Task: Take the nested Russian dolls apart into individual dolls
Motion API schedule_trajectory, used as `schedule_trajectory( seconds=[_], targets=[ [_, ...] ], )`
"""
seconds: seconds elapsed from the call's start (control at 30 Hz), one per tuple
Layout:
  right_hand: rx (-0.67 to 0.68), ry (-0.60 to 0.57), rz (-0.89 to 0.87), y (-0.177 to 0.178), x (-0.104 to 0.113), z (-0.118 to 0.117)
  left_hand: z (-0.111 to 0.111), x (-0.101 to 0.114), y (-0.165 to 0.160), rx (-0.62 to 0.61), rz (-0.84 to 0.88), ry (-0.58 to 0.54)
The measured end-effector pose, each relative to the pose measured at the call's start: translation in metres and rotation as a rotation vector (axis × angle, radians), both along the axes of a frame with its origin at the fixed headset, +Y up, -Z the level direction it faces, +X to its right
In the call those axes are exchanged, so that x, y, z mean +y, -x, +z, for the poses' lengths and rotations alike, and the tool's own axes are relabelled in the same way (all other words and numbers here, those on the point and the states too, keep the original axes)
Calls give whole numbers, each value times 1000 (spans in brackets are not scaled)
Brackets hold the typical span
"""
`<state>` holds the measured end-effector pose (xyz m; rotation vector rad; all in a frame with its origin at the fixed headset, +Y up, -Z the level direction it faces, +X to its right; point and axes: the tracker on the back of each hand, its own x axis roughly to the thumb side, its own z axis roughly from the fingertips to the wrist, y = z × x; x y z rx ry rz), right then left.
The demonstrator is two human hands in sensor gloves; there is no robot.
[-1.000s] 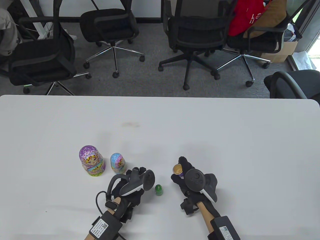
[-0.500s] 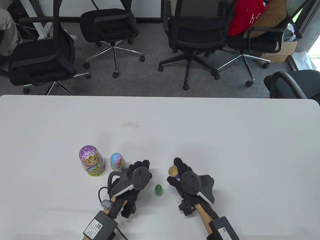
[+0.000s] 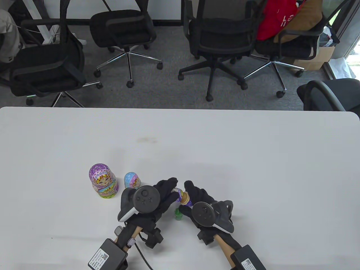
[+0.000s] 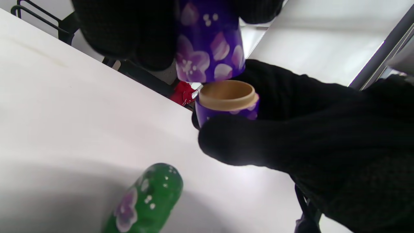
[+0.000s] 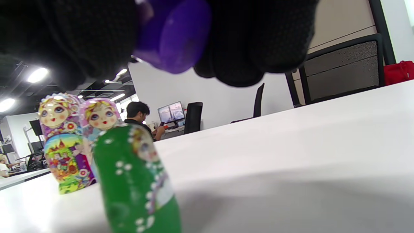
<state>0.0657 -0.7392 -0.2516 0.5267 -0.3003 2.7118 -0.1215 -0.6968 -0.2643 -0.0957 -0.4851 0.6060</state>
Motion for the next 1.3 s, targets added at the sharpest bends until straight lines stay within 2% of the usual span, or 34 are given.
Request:
schedule_trajectory(
  seconds=[0.33,0.7,0.87,1.03,1.1,1.2,1.3],
  targets=[
    [8,-18,5,3,3,2,6,-3,-10,-27,4,-13],
    [-75,-58,-32,1,9,1,14,-15,-23,21,-13,-204],
    [-57,-59,-30,0,6,0,12,-20,-22,17,-15,-182],
    [-46,-39,-16,0,-1,-2,5,-23,-17,-16,0,-101],
    [-23,14,-23,2,-1,-4,3,-20,-14,-13,3,-79],
    [-20,89,-55,2,-2,-6,2,-13,-8,46,-30,-107],
    [-51,85,-60,-7,-3,-10,-1,-7,-1,126,-127,-158]
  ],
)
